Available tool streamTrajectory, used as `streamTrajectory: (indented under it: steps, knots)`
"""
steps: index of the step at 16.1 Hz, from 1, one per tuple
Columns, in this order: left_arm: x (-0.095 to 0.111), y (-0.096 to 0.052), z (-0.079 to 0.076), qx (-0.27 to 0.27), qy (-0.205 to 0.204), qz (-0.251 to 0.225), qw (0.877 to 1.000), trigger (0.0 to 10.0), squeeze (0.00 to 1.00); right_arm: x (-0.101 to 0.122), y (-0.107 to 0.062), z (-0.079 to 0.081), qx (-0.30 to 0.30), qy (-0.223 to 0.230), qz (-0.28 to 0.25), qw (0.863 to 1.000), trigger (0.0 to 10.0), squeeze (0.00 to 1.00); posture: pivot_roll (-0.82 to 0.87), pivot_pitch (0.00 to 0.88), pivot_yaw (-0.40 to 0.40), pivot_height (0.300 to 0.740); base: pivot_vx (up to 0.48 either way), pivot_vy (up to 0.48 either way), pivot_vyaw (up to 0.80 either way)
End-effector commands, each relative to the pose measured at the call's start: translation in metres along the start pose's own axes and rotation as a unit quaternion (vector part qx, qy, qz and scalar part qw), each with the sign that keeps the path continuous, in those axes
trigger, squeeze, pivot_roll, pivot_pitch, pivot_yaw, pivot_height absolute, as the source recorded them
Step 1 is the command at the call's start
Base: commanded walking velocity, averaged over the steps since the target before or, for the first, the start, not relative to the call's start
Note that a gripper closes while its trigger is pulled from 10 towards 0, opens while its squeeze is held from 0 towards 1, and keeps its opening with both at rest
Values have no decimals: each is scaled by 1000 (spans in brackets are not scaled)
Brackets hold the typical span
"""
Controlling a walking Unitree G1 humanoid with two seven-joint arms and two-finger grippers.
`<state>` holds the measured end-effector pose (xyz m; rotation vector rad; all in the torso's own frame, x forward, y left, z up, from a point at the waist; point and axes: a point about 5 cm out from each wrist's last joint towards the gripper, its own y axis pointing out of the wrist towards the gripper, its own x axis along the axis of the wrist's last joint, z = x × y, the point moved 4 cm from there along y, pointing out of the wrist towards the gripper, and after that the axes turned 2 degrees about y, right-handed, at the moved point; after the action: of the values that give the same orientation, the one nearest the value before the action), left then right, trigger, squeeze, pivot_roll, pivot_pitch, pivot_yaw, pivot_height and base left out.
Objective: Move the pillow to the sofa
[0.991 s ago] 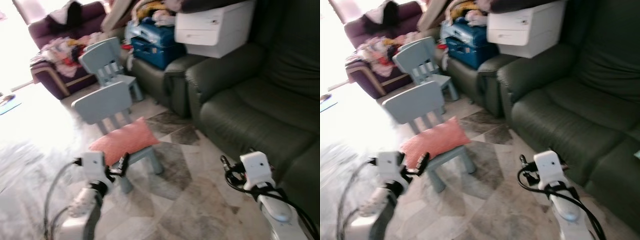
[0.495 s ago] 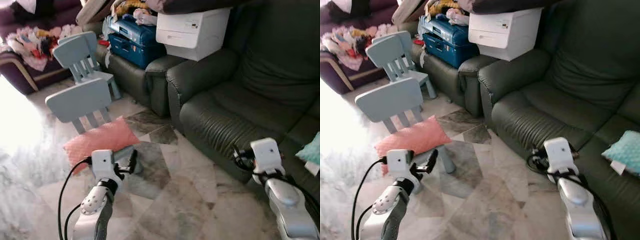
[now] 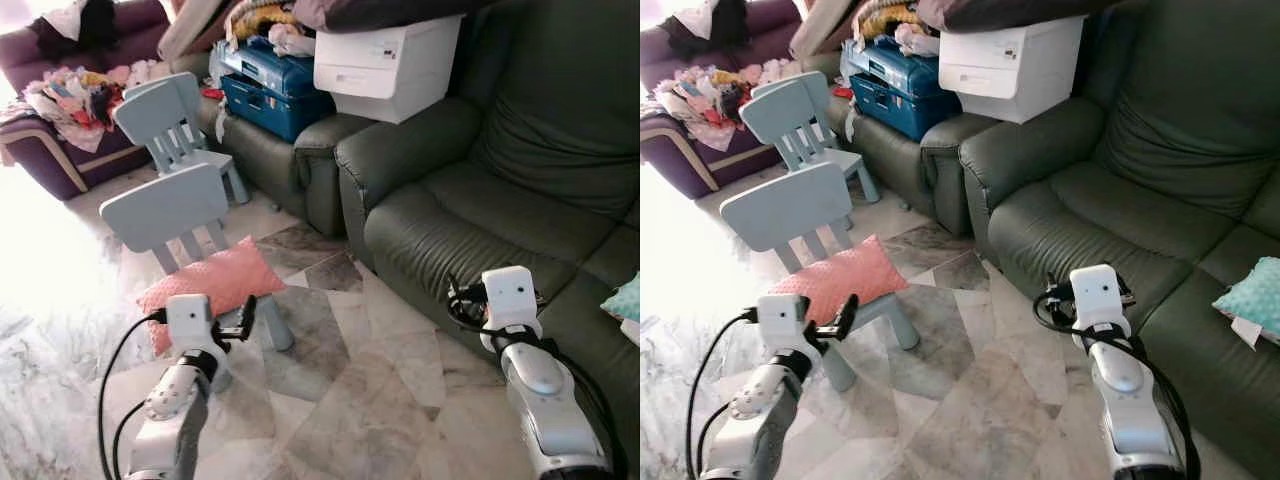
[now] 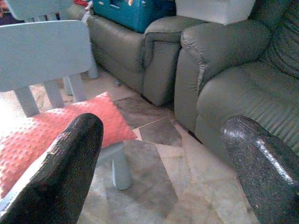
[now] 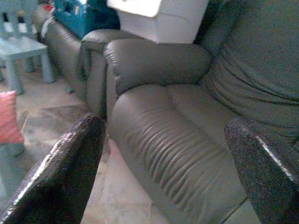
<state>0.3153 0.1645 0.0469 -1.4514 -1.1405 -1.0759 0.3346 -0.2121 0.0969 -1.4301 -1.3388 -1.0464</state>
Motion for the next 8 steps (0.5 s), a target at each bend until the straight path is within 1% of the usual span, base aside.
streamTrajectory:
  steps: [1,2,4,5,6,7,8]
  knots:
    - [6,-1,14,22,4,-11,1000,10000,0,6,7,5,-2,15,-11,1000,10000,0,-309,0,118,740,0,0,0]
    - [9,-1,22,42,1,-18,999,10000,0,11,12,11,-1,22,-18,1000,10000,0,-304,0,121,740,0,0,0]
    - [16,0,23,50,-5,-31,998,10000,0,20,17,18,7,32,-30,999,10000,0,-285,0,113,740,0,0,0]
    - [18,-1,22,46,3,-34,998,10000,0,23,20,25,20,35,-35,999,10000,0,-259,0,91,740,0,0,0]
    - [19,-6,27,57,6,-39,998,10000,0,24,22,33,36,37,-35,998,10000,0,-225,0,79,740,0,0,0]
    - [19,-8,30,65,5,-41,997,10000,0,25,23,38,44,37,-37,998,10000,0,-221,0,79,740,0,0,0]
    - [20,-17,35,84,0,-46,995,10000,0,26,24,49,61,47,-38,996,10000,0,-191,0,83,740,0,0,0]
